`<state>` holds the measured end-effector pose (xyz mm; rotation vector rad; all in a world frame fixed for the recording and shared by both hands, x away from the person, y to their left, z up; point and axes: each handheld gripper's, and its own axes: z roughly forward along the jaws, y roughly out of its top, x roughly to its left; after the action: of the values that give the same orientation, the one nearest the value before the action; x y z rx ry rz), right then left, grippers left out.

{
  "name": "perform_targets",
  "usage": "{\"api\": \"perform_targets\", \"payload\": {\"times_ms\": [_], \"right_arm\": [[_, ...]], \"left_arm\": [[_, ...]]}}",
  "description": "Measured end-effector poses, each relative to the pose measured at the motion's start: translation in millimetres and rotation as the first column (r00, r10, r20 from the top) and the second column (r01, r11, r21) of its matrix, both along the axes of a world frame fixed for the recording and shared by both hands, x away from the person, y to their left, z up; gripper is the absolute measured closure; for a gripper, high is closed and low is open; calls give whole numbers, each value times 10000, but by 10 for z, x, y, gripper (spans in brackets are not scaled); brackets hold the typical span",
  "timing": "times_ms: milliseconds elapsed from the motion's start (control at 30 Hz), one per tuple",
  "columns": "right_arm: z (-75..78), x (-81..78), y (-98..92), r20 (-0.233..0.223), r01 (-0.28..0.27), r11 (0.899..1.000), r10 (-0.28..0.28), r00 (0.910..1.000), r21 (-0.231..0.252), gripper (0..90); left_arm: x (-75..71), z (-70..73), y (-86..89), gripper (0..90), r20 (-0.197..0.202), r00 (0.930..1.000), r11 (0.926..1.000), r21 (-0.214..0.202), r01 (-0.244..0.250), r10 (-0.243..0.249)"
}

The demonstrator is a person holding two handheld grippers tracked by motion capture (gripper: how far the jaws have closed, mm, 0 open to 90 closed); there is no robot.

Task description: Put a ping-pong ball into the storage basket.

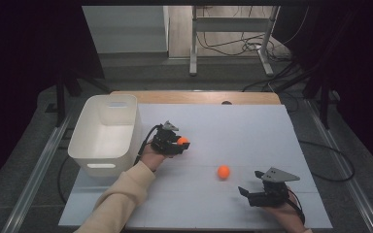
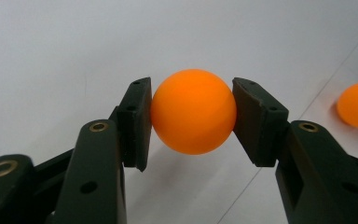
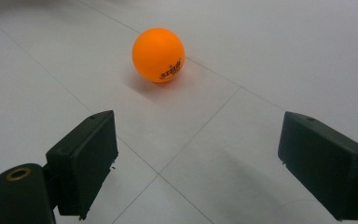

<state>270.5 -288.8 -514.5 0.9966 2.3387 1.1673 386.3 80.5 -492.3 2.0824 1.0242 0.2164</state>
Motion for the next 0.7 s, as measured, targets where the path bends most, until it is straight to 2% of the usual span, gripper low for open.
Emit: {"api": "perform_targets", "payload": {"times_ms": [300, 700], "right_arm": [[1, -1, -5, 43, 43, 10000, -44, 10000, 80, 123], [6, -2, -8, 70, 59, 10000, -59, 10000, 67, 124]], "left_arm": [[-48, 136, 55, 501, 359, 9994, 9995, -310, -9, 20], [-99, 259, 141, 501, 650, 9979, 9969, -786, 18, 34]]}}
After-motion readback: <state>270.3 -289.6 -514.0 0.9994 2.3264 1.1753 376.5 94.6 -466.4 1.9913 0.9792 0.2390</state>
